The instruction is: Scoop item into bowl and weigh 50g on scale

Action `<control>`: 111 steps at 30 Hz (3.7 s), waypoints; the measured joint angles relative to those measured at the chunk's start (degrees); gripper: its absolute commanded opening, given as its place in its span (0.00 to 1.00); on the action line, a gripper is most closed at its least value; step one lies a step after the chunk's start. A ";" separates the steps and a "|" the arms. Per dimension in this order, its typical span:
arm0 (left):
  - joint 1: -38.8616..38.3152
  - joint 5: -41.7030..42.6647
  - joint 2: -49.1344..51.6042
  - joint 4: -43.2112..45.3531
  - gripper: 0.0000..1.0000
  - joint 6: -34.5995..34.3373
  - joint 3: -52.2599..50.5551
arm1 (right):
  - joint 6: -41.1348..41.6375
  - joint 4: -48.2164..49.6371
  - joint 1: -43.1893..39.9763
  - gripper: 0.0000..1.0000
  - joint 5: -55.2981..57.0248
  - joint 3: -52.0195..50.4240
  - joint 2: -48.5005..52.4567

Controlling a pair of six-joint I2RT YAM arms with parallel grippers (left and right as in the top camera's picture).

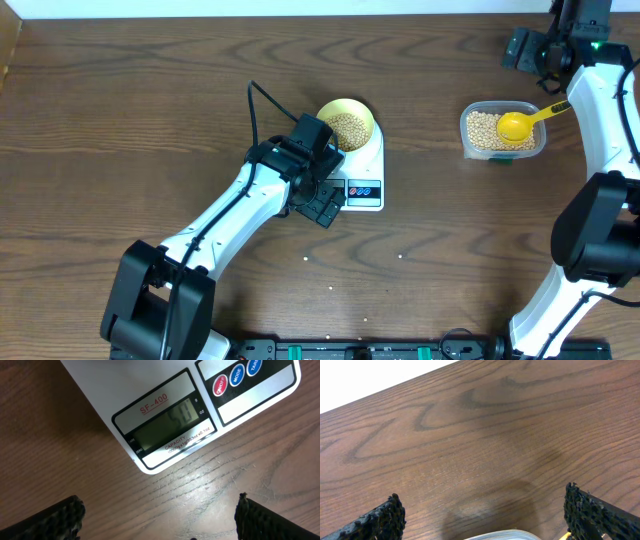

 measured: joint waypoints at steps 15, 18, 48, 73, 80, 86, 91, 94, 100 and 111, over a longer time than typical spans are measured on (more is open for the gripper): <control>0.00 -0.02 0.00 0.00 0.98 0.00 0.00 | 0.00 0.00 0.00 0.99 0.00 0.00 0.00; 0.00 -0.02 0.00 0.00 0.98 0.00 0.00 | 0.00 0.00 0.00 0.99 0.00 0.00 0.00; 0.00 0.00 0.00 0.00 0.98 0.00 -0.02 | 0.00 0.00 0.00 0.99 0.00 0.00 0.00; 0.00 0.00 0.00 0.00 0.98 0.00 -0.02 | 0.00 0.00 0.00 0.99 0.00 0.00 0.00; 0.00 0.00 0.00 0.00 0.98 0.00 -0.02 | 0.00 0.00 0.00 0.99 0.00 0.00 0.00; 0.00 0.00 0.00 0.00 0.98 0.00 -0.02 | 0.00 -0.02 0.00 0.99 0.00 0.00 0.00; 0.00 0.00 0.00 0.00 0.98 0.00 0.00 | 0.00 0.00 0.00 0.99 0.00 0.00 0.00; 0.00 0.00 0.00 0.00 0.98 0.00 -0.02 | 0.00 0.00 0.00 0.99 0.00 0.00 0.00; 0.00 0.00 0.00 0.00 0.98 -0.02 -0.02 | 0.00 -0.04 0.44 0.99 0.13 0.00 0.00; 0.00 -0.02 0.00 0.02 0.98 0.00 -0.02 | -0.42 -3.93 12.15 0.99 0.37 -0.59 -9.20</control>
